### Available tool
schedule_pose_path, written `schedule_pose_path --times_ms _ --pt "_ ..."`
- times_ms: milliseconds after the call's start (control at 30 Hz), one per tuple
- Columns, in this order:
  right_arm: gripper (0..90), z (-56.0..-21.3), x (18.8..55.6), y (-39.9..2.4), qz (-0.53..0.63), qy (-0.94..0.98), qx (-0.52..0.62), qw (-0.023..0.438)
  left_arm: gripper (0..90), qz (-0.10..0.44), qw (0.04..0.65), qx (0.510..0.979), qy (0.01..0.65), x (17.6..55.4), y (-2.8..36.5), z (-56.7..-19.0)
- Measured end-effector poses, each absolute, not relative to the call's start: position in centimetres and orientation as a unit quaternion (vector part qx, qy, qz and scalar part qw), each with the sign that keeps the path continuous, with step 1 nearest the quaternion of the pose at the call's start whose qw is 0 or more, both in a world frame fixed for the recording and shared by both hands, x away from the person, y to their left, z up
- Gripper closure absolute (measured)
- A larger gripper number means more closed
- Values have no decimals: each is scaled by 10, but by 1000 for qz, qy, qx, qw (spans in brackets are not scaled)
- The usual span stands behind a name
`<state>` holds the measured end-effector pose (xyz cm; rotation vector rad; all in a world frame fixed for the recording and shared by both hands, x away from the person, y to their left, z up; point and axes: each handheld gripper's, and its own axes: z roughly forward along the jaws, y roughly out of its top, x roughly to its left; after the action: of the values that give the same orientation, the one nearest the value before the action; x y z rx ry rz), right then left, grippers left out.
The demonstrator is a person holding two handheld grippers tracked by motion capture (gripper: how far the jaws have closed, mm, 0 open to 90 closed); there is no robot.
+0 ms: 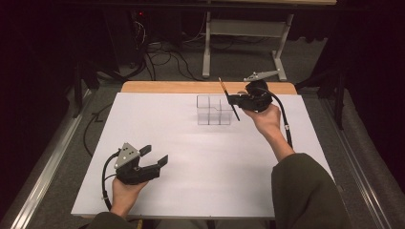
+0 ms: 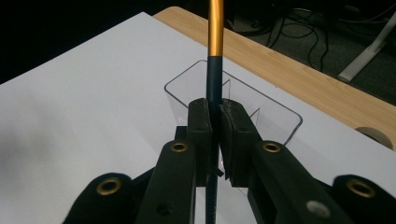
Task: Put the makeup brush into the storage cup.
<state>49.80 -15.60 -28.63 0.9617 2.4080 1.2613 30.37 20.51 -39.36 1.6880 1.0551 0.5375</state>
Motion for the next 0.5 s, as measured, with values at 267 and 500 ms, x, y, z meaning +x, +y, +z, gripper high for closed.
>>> schedule_pose_path --times_ms 267,500 --pt "848 -284 499 -155 440 822 336 133 263 224 514 703 438 304 204 -394" --pt "848 -283 501 -154 445 816 342 139 263 224 514 703 437 304 204 -394"
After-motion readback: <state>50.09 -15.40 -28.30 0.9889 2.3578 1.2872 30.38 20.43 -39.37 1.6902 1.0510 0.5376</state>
